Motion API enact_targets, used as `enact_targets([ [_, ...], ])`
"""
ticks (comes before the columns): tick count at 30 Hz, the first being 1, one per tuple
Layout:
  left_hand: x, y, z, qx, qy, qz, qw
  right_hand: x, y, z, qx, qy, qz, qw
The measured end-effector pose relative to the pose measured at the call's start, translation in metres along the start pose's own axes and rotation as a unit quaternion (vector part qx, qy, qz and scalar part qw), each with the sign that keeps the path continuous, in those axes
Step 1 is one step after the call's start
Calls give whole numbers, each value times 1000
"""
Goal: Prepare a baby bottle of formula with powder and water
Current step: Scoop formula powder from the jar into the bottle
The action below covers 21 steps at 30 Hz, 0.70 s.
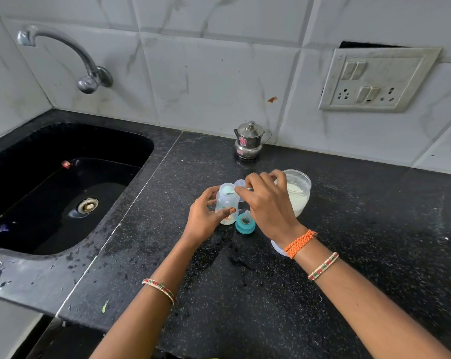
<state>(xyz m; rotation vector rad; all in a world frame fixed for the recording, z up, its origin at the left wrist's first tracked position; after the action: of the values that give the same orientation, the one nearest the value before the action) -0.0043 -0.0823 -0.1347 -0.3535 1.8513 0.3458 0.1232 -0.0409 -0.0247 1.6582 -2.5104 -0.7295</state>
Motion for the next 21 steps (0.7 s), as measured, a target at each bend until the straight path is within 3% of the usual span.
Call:
enact_targets([
  [16, -2, 2, 0, 17, 1, 5, 1000, 2, 8, -4, -2, -31, 37, 999],
  [21, -2, 1, 1, 20, -2, -1, 1000, -5, 9, 3, 14, 48, 48, 998],
])
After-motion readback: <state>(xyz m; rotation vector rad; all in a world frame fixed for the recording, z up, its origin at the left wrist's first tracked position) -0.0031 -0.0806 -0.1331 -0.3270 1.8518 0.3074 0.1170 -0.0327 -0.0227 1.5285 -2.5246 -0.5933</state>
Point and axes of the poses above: each hand's wrist, its own y-axis towards the middle knuckle, its own z-axis out of the palm, x = y × z, the point moved 7 cm from there along y, towards the middle knuckle, and after that the axes turned 12 degrees about x, right-handed, at the moved point
